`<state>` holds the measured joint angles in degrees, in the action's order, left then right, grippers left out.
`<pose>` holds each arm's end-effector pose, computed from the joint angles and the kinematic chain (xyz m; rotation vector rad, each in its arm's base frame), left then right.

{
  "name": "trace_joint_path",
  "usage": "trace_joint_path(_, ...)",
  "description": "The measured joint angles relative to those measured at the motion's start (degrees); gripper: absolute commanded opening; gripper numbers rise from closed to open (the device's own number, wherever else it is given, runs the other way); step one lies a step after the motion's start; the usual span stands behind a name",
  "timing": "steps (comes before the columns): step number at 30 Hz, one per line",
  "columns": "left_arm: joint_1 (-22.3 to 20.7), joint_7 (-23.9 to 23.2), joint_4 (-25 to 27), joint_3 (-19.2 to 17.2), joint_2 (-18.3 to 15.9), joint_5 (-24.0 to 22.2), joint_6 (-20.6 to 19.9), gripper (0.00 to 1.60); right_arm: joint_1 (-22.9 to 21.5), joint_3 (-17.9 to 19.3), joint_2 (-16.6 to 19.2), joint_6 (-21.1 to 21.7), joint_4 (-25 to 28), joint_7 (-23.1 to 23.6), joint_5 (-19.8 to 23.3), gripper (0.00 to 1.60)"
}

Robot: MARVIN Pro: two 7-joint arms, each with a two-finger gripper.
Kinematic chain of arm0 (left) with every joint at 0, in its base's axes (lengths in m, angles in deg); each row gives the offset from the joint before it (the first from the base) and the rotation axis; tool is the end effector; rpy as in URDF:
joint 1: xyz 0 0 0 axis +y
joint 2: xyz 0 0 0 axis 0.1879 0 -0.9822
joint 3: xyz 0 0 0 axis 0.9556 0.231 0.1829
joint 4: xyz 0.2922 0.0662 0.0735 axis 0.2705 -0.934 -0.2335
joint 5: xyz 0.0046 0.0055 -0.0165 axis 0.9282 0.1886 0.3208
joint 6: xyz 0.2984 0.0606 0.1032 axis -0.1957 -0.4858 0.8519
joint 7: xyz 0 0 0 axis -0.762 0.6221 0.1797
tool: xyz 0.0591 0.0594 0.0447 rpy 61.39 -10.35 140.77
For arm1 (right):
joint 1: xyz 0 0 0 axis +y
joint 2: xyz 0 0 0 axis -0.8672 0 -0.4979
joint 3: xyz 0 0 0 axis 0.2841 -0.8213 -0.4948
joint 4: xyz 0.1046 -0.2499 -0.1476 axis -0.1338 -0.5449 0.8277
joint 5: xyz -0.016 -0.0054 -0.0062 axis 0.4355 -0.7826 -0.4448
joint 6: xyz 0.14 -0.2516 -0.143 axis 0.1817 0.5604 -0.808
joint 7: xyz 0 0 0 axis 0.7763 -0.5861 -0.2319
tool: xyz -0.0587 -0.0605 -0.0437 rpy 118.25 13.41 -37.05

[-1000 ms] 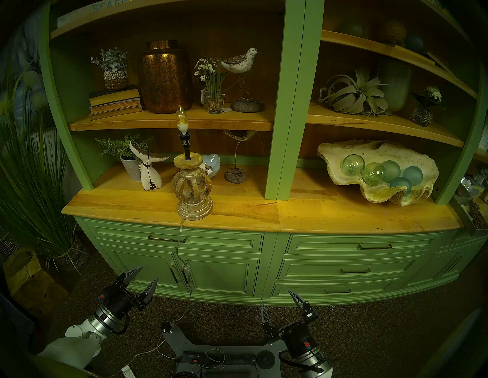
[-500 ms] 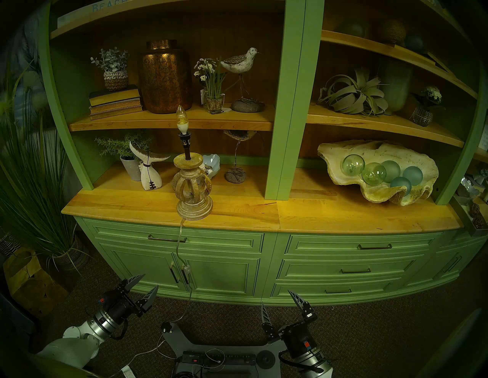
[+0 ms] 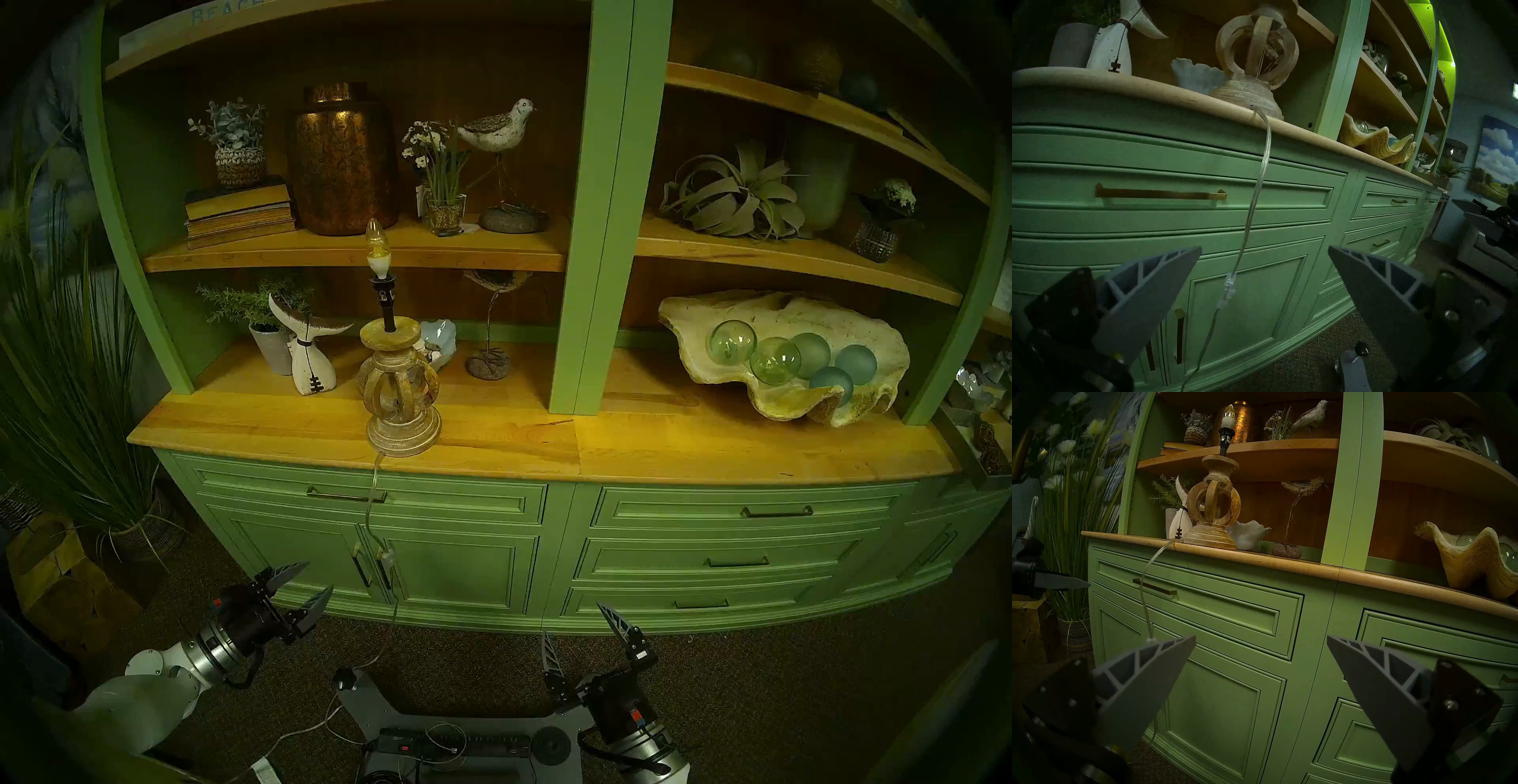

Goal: Grab cable and switch light on

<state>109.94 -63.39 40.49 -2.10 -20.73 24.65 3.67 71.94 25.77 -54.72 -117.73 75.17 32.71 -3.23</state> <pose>0.2350 0.1869 -0.5137 1.8754 -0.4543 1.6161 0.0966 -0.0179 -0.4822 -1.9855 -0.5353 -2.1476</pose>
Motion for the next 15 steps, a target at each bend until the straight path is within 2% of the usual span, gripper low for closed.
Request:
trace_joint_path(7,-3.84,0.06,-0.98,1.85,2.49,3.38,-2.05,1.6,0.0,0.0,0.0,0.0,-0.1,0.01,0.01,1.6)
trace_joint_path(15,-8.02,-0.17,-7.01,3.44,5.97,6.13,-2.99,1.6,-0.01,0.0,0.0,0.0,-0.13,0.02,0.01,1.6)
